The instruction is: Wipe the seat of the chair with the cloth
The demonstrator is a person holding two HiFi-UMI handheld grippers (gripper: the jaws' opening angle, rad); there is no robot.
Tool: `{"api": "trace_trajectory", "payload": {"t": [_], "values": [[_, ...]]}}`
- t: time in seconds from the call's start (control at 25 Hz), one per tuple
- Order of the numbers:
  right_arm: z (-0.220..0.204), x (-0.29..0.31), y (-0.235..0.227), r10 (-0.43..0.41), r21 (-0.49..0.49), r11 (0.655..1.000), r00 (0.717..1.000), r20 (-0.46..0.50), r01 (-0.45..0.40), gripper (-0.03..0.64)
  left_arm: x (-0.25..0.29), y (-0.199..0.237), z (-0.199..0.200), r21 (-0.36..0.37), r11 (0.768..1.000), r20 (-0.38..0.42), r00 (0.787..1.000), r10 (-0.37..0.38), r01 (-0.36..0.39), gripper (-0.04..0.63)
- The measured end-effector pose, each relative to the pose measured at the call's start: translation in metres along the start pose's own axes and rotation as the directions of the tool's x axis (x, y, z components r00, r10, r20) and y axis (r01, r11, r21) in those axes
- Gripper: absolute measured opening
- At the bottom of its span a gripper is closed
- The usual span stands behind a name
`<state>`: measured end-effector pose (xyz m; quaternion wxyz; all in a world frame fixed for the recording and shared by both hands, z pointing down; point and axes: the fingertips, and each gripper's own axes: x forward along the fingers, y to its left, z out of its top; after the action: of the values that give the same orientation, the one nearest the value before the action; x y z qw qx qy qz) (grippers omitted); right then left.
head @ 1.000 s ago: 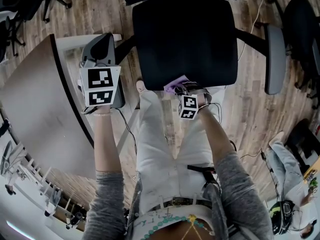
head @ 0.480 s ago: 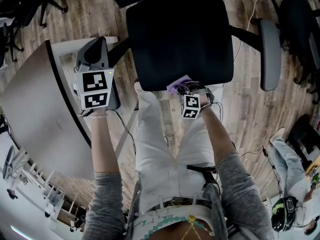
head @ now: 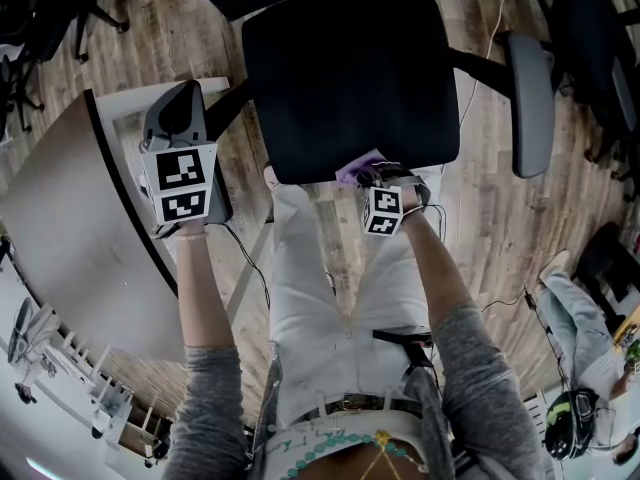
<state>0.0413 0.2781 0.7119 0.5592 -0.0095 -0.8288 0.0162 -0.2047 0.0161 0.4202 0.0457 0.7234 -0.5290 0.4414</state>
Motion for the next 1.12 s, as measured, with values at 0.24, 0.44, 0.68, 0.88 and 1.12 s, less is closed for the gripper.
{"api": "trace_trajectory", "payload": {"t": [0.24,0.44,0.68,0.88,1.12], "values": [[-0.013,-0.005,-0.004,0.009,0.006,1.000,1.000,-0.015,-0.009,0.052,0.002,-0.001,0.002,0.003,1.000,-0.002,1.000,0.002,-0.002,0.002],[-0.023,-0.009,-0.006,0.009,0.030,1.000,1.000,-0.014,-0.008,0.052,0.002,-0.002,0.002,0.010,1.000,-0.007,1.000,0.008,-0.008,0.000],[-0.033,-0.012,-0.005,0.014,0.027,1.000,1.000,-0.021,-0.013,0.052,0.001,-0.001,0.003,0.004,1.000,-0.002,1.000,0.004,-0.004,0.001],[-0.047,-0.015,-0.004,0.001,0.035,0.999,0.999,-0.044,0.001,0.052,0.002,-0.001,0.002,0.017,1.000,-0.009,1.000,0.014,-0.014,0.001],[-0.065,-0.021,-0.006,-0.016,0.044,0.999,0.997,-0.074,0.019,0.052,0.001,-0.003,0.001,0.025,0.999,-0.013,1.000,0.021,-0.021,0.001]]}}
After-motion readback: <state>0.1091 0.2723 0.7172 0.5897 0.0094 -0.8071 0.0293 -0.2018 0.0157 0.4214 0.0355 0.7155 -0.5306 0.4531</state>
